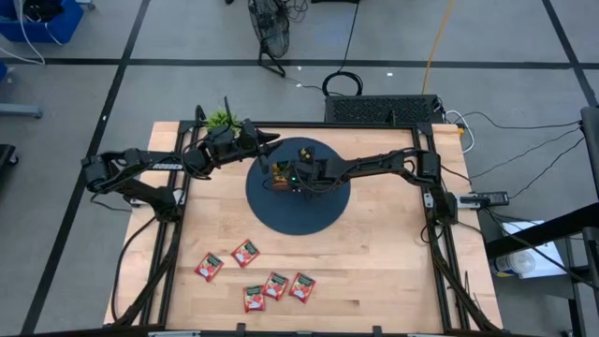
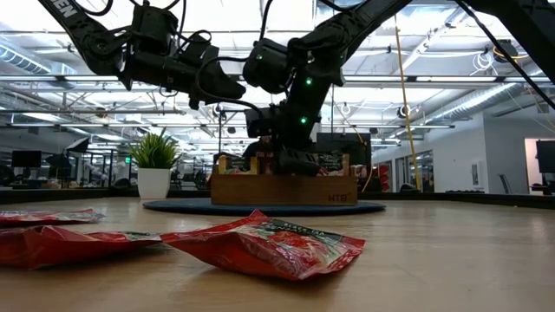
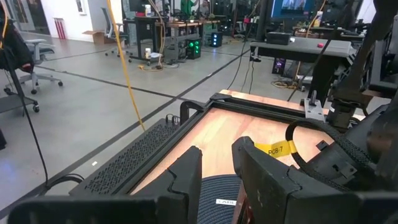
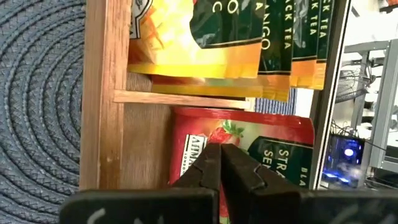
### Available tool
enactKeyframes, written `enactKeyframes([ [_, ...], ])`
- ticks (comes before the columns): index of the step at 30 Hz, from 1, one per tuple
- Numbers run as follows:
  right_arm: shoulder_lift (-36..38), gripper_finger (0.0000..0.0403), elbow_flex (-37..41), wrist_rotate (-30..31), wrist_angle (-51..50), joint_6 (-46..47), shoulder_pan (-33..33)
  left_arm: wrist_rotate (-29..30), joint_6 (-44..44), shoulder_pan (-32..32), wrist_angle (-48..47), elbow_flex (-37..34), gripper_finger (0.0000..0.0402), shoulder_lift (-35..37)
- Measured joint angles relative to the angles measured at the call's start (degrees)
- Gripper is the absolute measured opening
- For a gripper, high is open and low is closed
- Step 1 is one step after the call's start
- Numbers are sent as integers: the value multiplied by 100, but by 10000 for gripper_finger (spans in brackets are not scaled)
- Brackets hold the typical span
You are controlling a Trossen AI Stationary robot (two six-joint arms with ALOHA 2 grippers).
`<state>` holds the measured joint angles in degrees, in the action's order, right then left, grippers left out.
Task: Pick & Place Tea
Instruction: Put the red tea bag into the middle section of the wooden organizer
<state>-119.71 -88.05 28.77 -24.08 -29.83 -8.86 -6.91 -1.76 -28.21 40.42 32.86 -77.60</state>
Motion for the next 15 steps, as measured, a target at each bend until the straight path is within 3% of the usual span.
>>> enactKeyframes([
  [15, 40, 0, 0, -3, -15, -2, 197, 0, 2, 0, 2, 0, 115, 0],
])
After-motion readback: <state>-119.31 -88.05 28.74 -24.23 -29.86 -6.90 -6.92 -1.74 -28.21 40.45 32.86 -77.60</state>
